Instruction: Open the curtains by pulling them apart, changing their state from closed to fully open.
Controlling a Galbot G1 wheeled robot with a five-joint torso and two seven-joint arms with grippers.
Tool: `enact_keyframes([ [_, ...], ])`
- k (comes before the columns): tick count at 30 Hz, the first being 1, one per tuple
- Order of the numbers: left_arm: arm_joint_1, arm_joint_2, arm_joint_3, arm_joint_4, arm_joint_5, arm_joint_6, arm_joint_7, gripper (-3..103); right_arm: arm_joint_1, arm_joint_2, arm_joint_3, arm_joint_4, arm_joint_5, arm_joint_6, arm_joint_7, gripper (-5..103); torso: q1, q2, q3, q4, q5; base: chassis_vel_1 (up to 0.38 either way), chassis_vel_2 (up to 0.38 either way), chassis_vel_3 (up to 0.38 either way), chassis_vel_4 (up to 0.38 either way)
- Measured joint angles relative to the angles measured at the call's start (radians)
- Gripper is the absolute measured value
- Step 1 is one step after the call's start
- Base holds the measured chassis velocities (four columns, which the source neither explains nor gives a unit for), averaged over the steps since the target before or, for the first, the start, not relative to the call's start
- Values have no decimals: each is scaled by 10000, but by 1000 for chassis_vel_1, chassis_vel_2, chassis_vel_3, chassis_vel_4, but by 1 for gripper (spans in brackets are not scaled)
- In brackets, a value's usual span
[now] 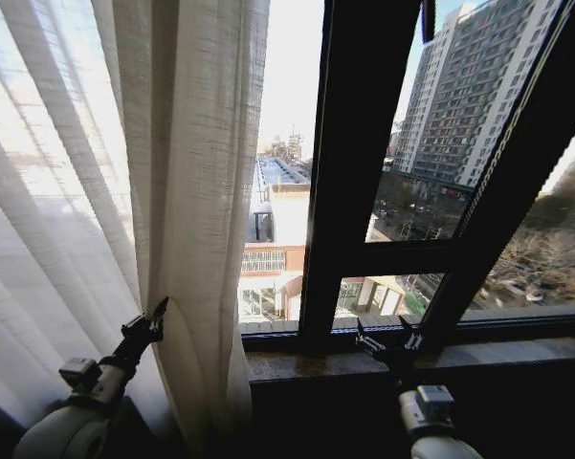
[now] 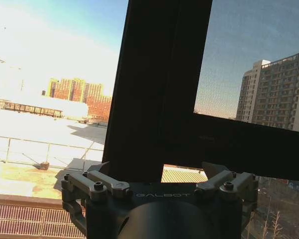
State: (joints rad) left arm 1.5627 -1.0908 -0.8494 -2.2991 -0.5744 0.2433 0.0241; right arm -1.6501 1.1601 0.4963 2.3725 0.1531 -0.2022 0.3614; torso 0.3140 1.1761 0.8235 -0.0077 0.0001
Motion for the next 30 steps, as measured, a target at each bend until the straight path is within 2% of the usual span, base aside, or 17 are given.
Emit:
enact_keyframes([
  [16, 175, -177, -81, -115, 24, -12, -3, 0, 4, 15, -35, -12, 24, 110, -3, 100, 0, 0, -1, 2, -2, 306, 310, -319, -304],
  [30, 282, -365, -52, -228, 96, -14, -13, 0, -69, -28, 18, 17, 76, 155, -8, 100, 0, -1, 1, -1, 6, 27, 20, -16, -21],
])
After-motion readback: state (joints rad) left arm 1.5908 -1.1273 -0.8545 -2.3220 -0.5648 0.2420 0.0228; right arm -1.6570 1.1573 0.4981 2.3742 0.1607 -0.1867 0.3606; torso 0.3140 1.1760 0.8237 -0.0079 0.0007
